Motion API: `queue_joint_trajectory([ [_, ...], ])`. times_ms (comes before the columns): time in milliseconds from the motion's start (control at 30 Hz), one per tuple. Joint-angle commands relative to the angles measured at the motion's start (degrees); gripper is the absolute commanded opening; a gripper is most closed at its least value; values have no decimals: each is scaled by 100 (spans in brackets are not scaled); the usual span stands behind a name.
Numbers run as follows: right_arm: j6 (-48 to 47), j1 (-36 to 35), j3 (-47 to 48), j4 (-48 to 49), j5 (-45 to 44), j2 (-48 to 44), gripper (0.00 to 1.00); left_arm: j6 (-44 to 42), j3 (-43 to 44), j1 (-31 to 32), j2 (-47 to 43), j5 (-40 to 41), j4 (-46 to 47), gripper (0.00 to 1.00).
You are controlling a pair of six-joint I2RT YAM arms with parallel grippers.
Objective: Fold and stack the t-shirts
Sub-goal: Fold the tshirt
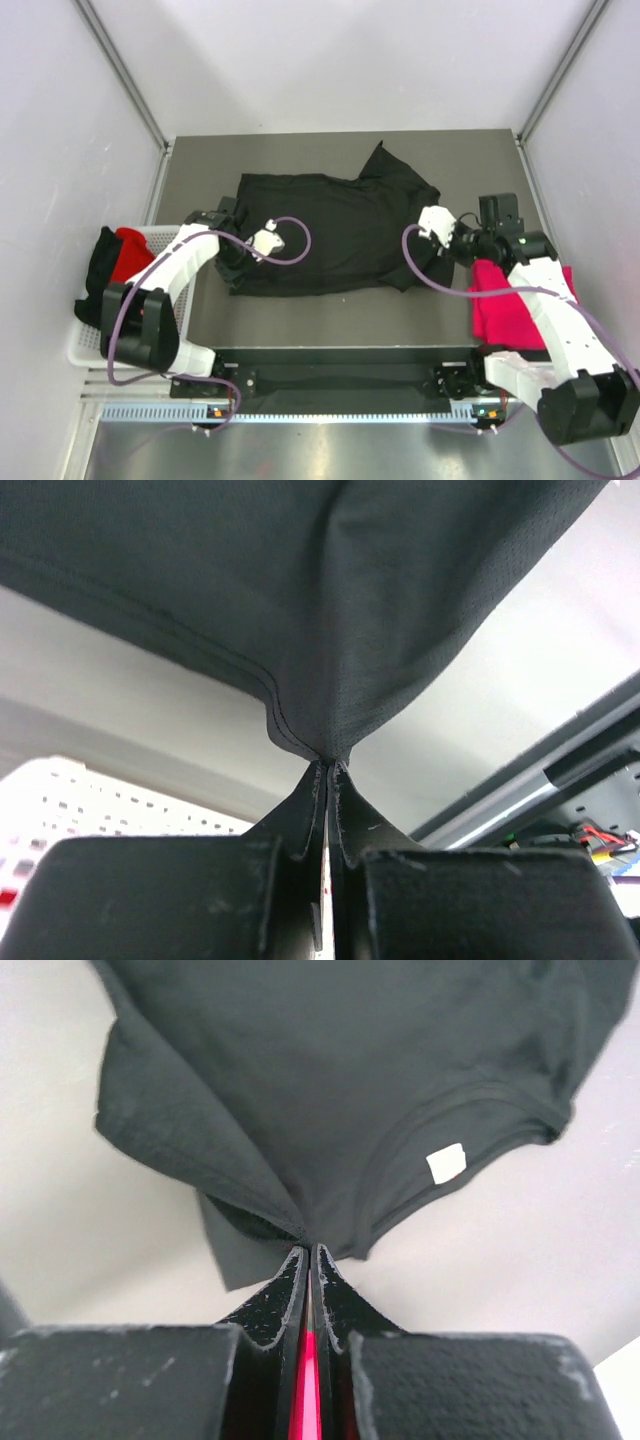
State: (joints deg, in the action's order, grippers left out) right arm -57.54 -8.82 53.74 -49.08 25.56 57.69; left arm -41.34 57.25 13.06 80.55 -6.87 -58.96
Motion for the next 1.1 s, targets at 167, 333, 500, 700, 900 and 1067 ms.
queue_joint_trajectory([
  [167,401,223,611,1163,414,752,0,38,312,-5,742,-25,569,0],
  [333,533,240,743,1558,406,1288,0,179,506,-66,1067,116,894,0],
  [500,744,302,910,1937,432,1858,0,249,751,-102,1313,247,1114,0],
  [700,1034,416,1253,2218,538,2473,0,337,1147,-102,1542,266,1150,0],
  [900,1262,442,1578,2543,397,3018,0,408,1507,-111,1788,292,1220,0],
  [1067,1456,513,1859,2719,318,3467,0,566,1684,-128,1955,414,1360,0],
])
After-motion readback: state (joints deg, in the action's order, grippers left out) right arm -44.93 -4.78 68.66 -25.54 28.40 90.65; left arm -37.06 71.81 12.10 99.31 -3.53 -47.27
